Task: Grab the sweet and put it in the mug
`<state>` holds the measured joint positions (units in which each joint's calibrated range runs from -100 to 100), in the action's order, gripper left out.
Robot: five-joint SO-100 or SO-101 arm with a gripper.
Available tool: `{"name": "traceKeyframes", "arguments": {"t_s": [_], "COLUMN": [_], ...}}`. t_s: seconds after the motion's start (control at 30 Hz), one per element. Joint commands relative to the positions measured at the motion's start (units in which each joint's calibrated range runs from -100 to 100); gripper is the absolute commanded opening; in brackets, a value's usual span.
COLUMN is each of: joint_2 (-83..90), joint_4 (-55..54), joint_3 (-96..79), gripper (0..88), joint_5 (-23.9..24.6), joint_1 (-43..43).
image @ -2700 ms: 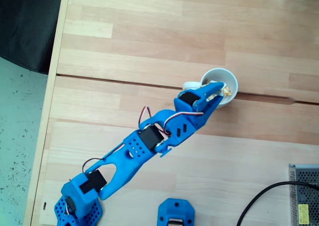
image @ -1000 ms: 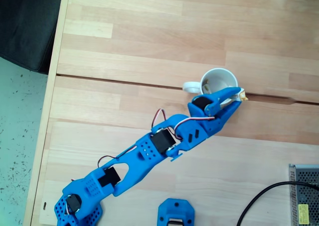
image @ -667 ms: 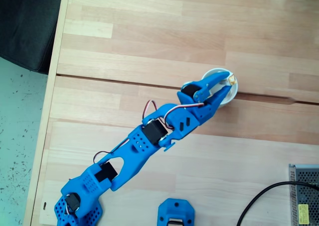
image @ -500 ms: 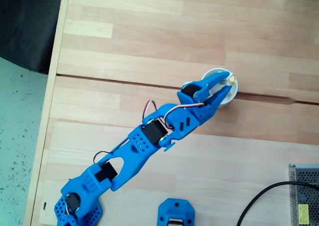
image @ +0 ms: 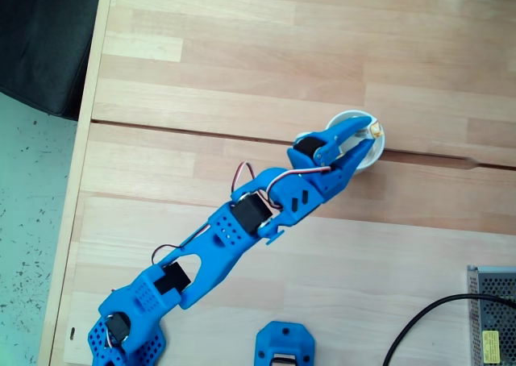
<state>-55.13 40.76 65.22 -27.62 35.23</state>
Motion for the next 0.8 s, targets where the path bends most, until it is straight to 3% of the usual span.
{"name": "traceKeyframes", "arguments": {"t_s": [0.0, 0.57, 0.77], "joint_2": [1.4, 1.3, 1.7], "joint_4": [-0.8, -0.8, -0.5], "joint_3": [4.5, 4.4, 4.5], "gripper": [10.6, 14.1, 6.2], "joint_5": [-0.1, -0.1, 0.5], "joint_1": [0.2, 0.3, 0.3]}}
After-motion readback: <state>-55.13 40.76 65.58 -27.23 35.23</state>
